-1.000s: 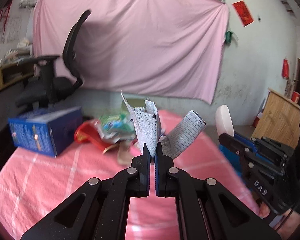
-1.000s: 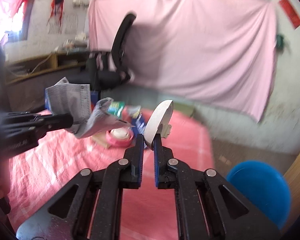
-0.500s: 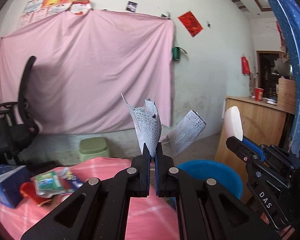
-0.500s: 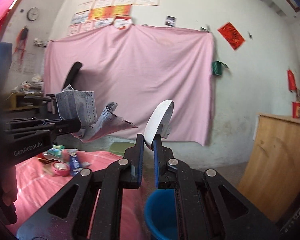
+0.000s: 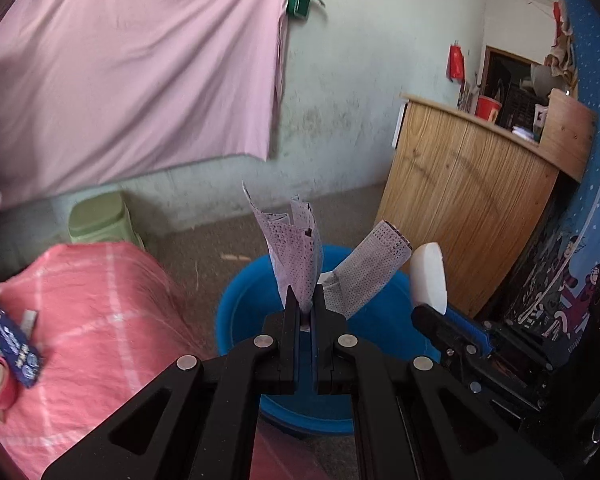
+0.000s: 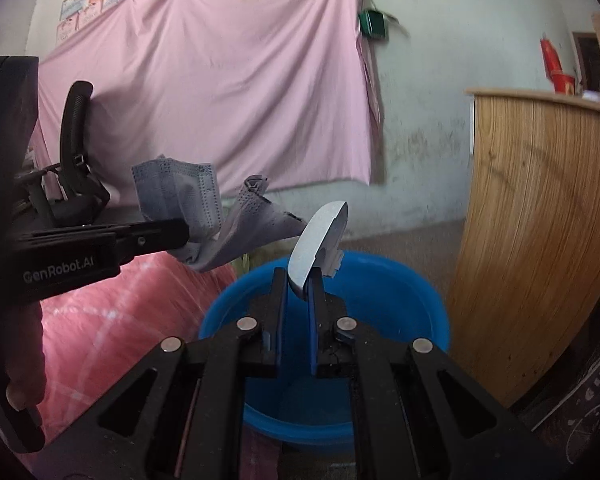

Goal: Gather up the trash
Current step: 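Carry the mask and white cup over the blue basin with both grippers, then open both grippers to drop the mask and cup into the basin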

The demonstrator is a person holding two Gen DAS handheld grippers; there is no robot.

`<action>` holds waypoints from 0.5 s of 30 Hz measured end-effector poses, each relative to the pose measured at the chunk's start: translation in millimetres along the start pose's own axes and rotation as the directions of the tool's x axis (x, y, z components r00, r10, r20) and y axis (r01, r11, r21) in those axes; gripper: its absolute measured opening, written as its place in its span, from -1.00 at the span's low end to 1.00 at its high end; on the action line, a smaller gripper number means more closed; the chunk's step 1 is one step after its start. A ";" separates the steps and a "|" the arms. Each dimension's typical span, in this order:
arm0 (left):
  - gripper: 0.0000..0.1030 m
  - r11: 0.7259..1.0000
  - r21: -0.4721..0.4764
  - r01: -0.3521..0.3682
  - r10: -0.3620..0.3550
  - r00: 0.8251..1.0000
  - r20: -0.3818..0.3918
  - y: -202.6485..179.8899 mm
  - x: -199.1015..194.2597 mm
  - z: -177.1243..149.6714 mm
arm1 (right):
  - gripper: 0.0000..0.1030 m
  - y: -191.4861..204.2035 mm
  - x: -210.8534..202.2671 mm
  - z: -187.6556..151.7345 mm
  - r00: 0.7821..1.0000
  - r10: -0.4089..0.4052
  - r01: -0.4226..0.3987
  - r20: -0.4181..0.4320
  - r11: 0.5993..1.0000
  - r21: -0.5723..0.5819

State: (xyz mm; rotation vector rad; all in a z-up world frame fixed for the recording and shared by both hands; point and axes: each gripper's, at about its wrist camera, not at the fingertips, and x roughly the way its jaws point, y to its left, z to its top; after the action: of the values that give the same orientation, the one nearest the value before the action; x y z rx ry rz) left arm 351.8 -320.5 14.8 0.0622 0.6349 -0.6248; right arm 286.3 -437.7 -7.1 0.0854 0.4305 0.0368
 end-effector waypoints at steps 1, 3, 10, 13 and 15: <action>-0.96 1.000 -0.012 0.008 -0.008 1.000 -0.028 3.1 8.3 -1.8 | -0.41 -5.5 2.6 -0.7 1.000 0.008 -0.008 -0.022 1.000 0.011; -0.96 0.999 -0.028 0.016 -0.018 0.998 -0.062 8.1 18.6 -1.2 | -0.41 -8.0 10.3 -4.5 0.998 0.017 -0.015 -0.067 1.000 0.028; -0.89 0.995 -0.091 0.026 -0.042 0.983 -0.176 20.1 40.4 -3.3 | -0.39 -7.9 27.0 -13.6 0.987 0.018 -0.014 -0.163 1.000 0.023; -0.70 0.991 -0.130 0.021 -0.046 0.981 -0.190 26.5 42.5 -1.8 | -0.38 -10.2 28.7 -15.1 0.984 0.019 -0.015 -0.177 1.000 0.022; -0.53 0.988 -0.153 0.026 -0.055 0.980 -0.189 33.1 40.8 -2.9 | -0.36 -13.1 30.7 -15.1 0.983 0.016 -0.012 -0.185 1.000 0.024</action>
State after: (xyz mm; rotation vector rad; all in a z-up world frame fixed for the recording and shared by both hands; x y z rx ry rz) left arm 394.6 -314.3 -15.3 -0.0314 0.8713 -0.6129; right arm 308.2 -447.9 -34.7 0.1083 0.6166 0.0537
